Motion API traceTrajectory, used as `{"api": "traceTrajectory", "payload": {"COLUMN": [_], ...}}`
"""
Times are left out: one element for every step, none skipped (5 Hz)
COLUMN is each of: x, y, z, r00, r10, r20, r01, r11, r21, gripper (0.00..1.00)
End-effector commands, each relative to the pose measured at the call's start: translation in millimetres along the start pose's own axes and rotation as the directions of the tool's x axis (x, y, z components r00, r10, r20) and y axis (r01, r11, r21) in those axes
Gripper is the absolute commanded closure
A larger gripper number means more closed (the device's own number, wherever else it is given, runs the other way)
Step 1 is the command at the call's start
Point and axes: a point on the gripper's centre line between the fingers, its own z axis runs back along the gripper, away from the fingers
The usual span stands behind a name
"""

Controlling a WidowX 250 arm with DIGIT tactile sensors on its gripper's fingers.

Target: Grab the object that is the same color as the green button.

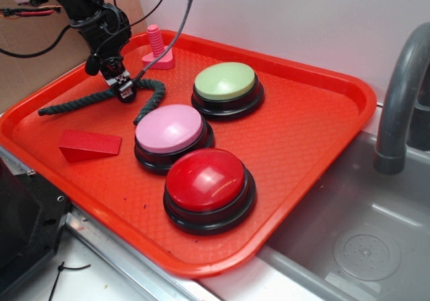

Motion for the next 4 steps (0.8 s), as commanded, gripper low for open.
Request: {"api": "traceTrajectory", "payload": {"x": [1.6,4.3,3.9,5.9], "y": [-3.8,-10.6,-23.9,-35.0], "z": [37.0,68.2,107.5,140.7], "r00": [0.994,0.981,0.96,0.957], "r10": [0.101,0.173,0.266,0.285], "r20": [-0.048,-0.085,-0.086,-0.048], "r01": [-0.101,-0.171,-0.261,-0.282], "r11": [0.995,0.985,0.963,0.958], "r21": [0.002,0.02,0.058,0.055], "gripper": [1.0,1.0,1.0,1.0]}}
